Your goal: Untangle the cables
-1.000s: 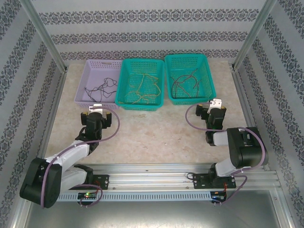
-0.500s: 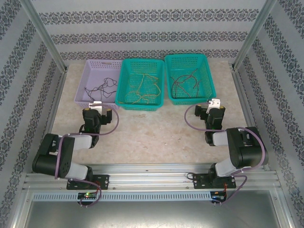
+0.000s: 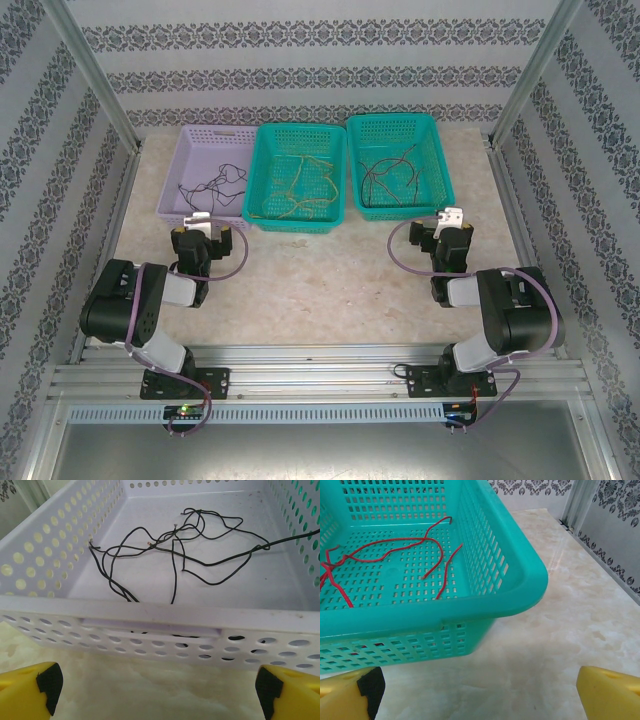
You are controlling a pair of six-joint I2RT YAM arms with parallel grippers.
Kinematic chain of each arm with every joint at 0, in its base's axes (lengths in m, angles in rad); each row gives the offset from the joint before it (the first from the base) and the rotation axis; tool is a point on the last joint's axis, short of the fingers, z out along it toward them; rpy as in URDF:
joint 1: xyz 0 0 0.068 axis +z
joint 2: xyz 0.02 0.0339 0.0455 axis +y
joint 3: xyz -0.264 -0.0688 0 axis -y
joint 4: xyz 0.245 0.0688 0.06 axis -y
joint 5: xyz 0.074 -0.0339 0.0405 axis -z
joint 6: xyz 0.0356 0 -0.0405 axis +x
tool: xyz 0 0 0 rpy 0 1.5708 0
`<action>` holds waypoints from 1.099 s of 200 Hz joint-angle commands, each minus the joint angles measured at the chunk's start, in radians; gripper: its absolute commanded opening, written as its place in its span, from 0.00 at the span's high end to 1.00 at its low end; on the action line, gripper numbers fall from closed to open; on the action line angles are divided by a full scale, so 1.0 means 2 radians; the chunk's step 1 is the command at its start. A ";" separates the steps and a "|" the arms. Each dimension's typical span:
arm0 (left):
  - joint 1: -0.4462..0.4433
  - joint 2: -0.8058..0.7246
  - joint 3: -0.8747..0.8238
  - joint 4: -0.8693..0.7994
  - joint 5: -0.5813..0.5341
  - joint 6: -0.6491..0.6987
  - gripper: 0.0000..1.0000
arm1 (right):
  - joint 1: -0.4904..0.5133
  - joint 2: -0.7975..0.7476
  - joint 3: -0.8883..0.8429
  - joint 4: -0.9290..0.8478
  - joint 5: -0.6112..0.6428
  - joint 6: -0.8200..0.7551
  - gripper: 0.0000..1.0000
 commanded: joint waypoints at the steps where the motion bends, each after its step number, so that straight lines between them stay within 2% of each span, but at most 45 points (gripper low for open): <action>1: 0.005 0.002 0.008 0.032 -0.006 -0.010 0.00 | 0.006 -0.002 0.010 0.003 0.008 -0.005 0.02; 220: 0.005 0.001 0.007 0.033 -0.006 -0.010 0.00 | -0.001 -0.003 0.010 -0.010 -0.001 0.001 0.02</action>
